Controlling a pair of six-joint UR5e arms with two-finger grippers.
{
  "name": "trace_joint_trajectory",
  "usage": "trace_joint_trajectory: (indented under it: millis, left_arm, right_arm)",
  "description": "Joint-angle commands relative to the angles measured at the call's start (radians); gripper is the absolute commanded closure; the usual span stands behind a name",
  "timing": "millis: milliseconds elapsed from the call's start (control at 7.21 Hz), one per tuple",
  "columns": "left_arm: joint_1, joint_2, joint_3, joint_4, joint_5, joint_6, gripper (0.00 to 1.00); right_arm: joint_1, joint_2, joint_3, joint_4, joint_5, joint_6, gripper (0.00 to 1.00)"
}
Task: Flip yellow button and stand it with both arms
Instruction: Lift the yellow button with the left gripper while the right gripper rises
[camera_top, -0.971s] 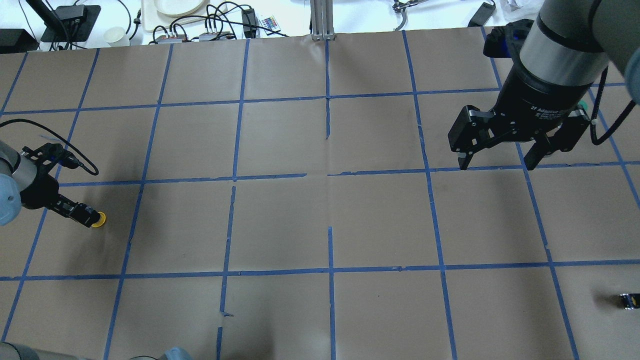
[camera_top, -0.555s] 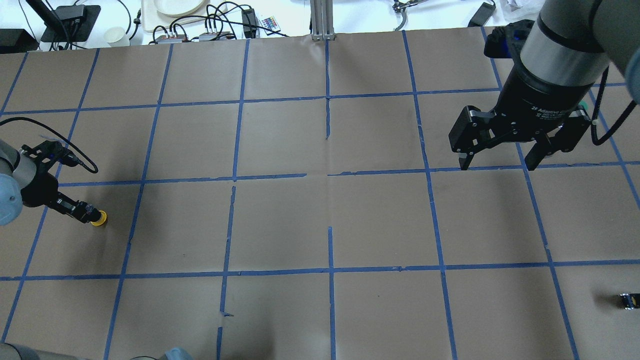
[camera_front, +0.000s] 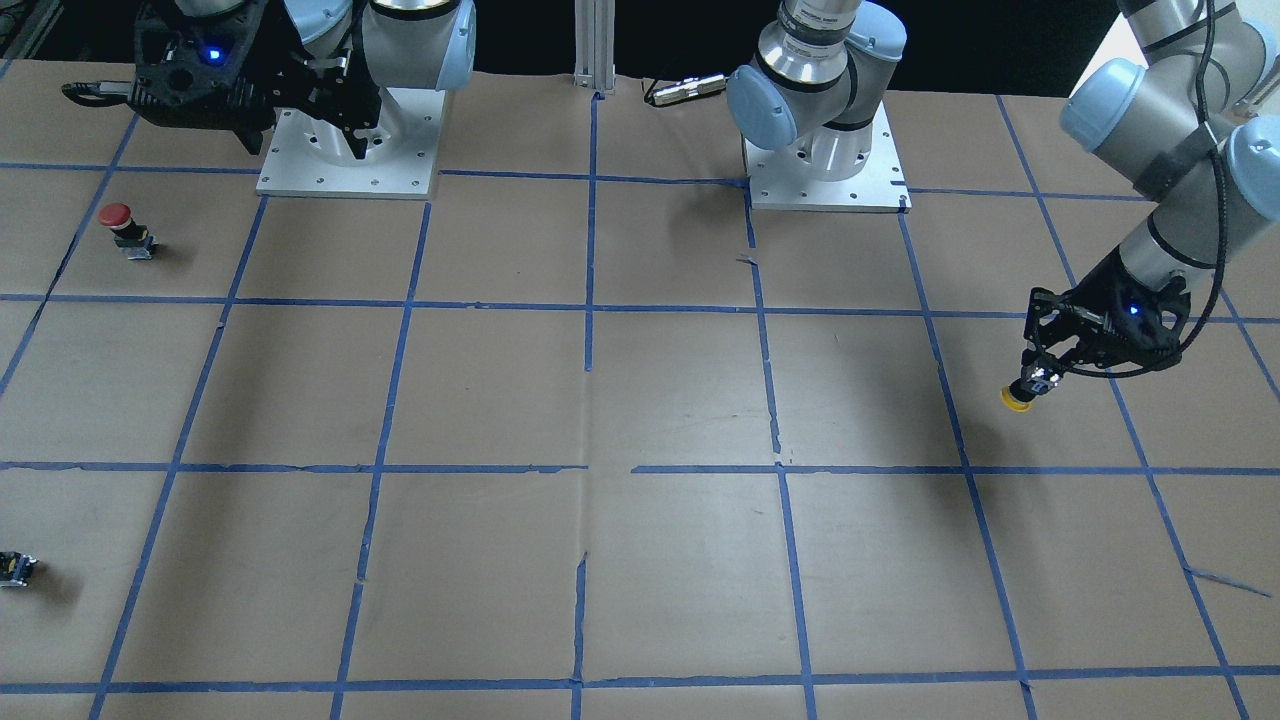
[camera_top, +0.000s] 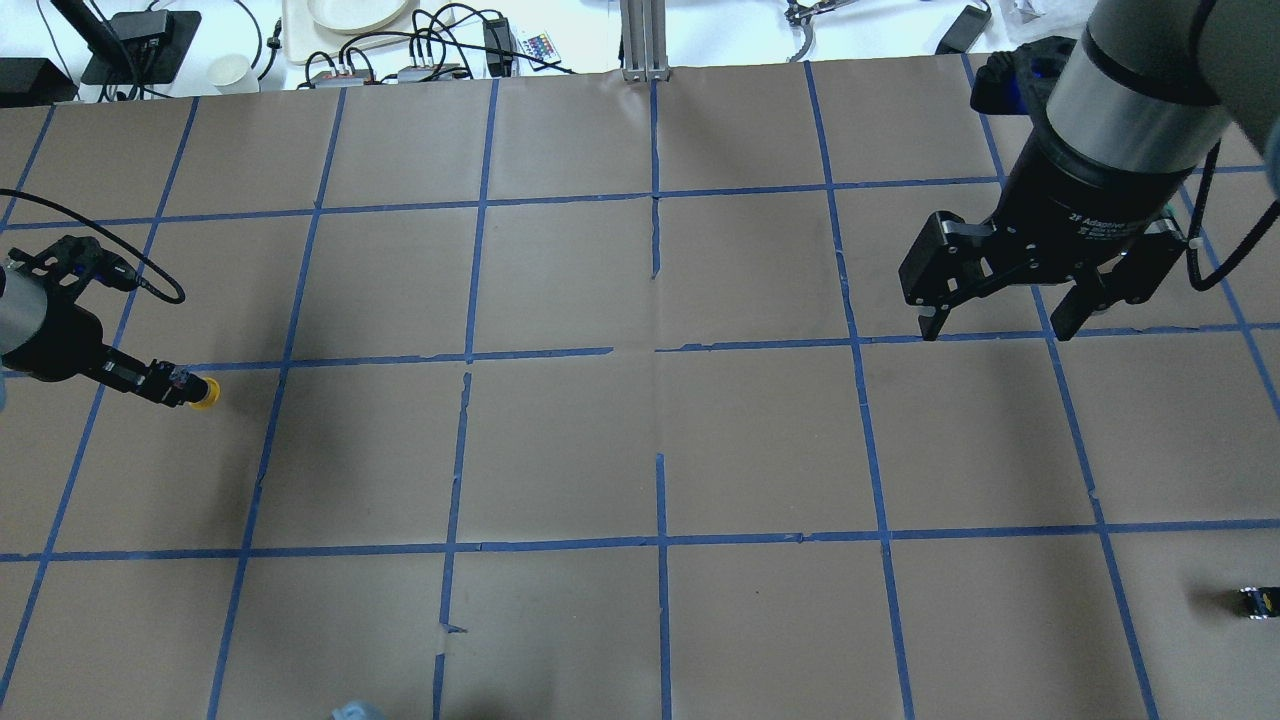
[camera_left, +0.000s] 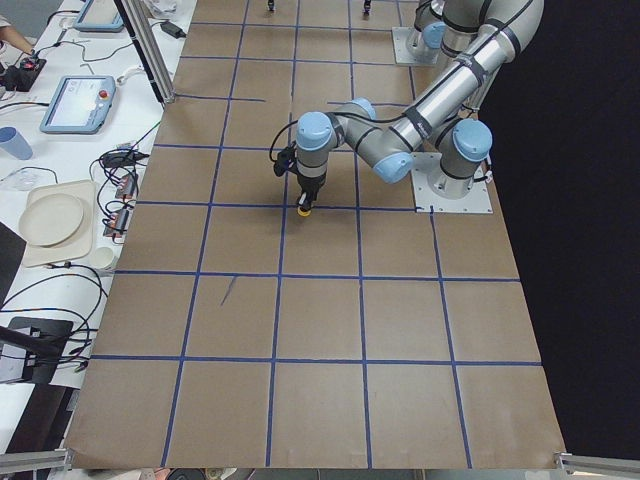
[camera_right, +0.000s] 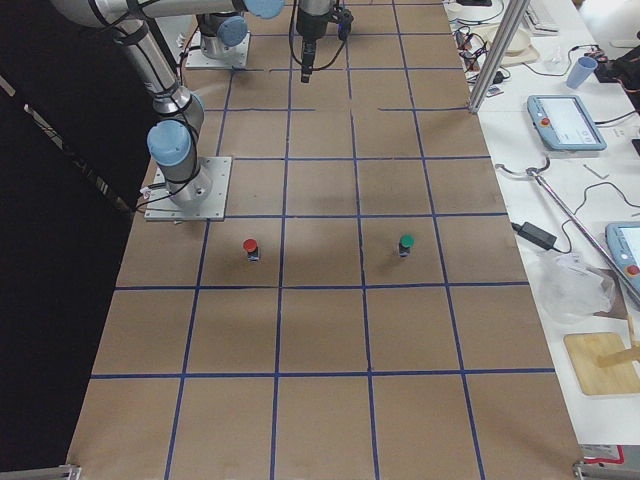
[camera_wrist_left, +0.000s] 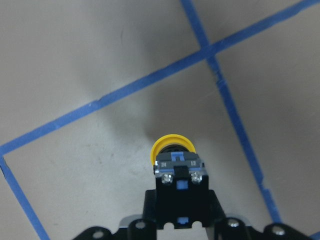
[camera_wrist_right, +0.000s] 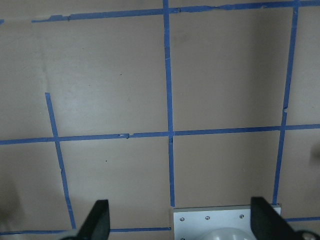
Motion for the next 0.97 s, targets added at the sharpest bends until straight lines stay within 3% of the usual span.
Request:
trace_joint_trajectory:
  millis: [0,139,277,555,693,832]
  left_arm:
    - [-0.049,0.092,0.096,-0.24,-0.139,-0.03,0.85]
    - [-0.049,0.085,0.216,-0.433,-0.263,-0.093,0.85]
    - [-0.071,0.066,0.361,-0.673,-0.349,-0.137,0.85]
    - [-0.094,-0.085,0.648,-1.236,-0.559,-0.124,0.85]
    - [-0.124,-0.107,0.715,-1.4,-0.659,-0.122,0.85]
    - [-0.219,-0.094,0.718,-1.447,-0.765,-0.121,0.85]
  right_arm:
    - [0.006,-0.035,0.007,-0.03,0.006,-0.019,0.0]
    - [0.003,-0.032,0.014,-0.035,-0.004,-0.011,0.0]
    - [-0.021,-0.005,0.008,-0.032,0.011,0.135,0.0]
    - [-0.122,0.064,-0.037,-0.023,0.228,0.255,0.0]
    - [-0.177,0.112,-0.076,0.046,0.328,0.27,0.0]
    - [-0.198,0.15,-0.141,0.122,0.411,0.317,0.0]
